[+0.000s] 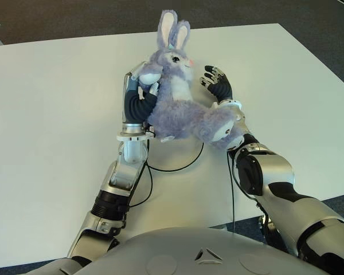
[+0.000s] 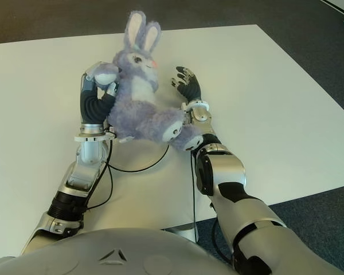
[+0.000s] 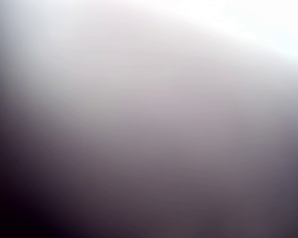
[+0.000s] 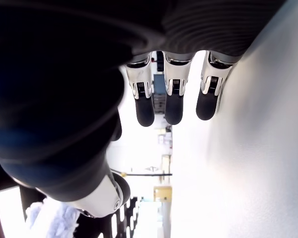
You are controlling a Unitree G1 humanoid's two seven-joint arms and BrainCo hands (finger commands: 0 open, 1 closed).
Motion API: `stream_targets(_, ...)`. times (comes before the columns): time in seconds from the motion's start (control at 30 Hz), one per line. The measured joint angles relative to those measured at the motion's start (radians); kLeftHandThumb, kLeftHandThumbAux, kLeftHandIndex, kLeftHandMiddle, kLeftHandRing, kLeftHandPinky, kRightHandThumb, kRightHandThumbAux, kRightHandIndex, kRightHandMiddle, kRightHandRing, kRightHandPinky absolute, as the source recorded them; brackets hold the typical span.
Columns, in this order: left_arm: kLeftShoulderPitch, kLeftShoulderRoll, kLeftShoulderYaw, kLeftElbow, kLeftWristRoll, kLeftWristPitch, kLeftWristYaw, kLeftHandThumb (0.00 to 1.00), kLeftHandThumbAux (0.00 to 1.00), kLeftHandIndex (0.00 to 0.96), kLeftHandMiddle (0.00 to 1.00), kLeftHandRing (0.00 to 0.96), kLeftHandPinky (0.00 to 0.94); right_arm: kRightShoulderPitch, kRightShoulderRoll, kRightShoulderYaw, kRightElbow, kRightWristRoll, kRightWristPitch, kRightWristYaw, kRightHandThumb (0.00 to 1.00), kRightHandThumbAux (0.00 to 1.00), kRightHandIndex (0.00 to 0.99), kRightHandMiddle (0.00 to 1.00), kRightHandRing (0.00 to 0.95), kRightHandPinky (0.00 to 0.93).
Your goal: Put the doll into the plate.
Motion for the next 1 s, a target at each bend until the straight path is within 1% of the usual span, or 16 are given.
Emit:
stream_targets(0.1,0.002,-0.001,0.000,-0.002,-0.036,0.001,-0.014,0.735,0.695,0.443,0.854,0.859,0.861,0.000,0.000,0.000,0.000,0.000,0.000,0.000,0.488,0.852,0.180,0.129,0.098,0.115)
stream_targets(0.17,0.003,-0.002,0.000,-0.002,-0.059,0.000,-0.020,0.732,0.696,0.443,0.855,0.860,0.863,0.000,0.000,-0.001,0.000,0.000,0.000,0.001,0.507,0.860,0.191,0.134,0.102,0.118)
stream_targets(0.3,0.004,-0.003,0.000,0.003,-0.096,-0.014,-0.024,0.730,0.696,0.443,0.857,0.862,0.864,0.000,0.000,-0.004,0.000,0.001,0.000,0.003,0.512,0.862,0.188,0.136,0.104,0.120)
stream_targets(0.47,0.005,-0.004,0.001,0.011,-0.114,-0.032,-0.024,0.728,0.697,0.443,0.849,0.853,0.854,0.000,0.000,-0.012,0.000,0.002,0.000,0.008,0.513,0.855,0.178,0.133,0.102,0.118)
stream_targets(0.67,0.006,-0.005,0.001,0.016,-0.118,-0.044,-0.024,0.728,0.697,0.443,0.861,0.869,0.872,0.000,0.000,-0.016,0.000,0.002,0.000,0.012,0.514,0.857,0.178,0.134,0.100,0.116)
stream_targets(0.8,0.006,-0.007,0.003,0.020,-0.118,-0.052,-0.024,0.727,0.697,0.443,0.864,0.877,0.878,0.000,0.000,-0.019,0.000,0.002,0.000,0.015,0.519,0.850,0.194,0.135,0.103,0.122)
stream_targets(1.0,0.000,-0.007,0.006,0.041,-0.150,-0.101,-0.036,0.724,0.697,0.442,0.857,0.874,0.876,0.001,0.000,-0.025,0.000,0.002,0.000,0.015,0.530,0.838,0.209,0.138,0.108,0.128)
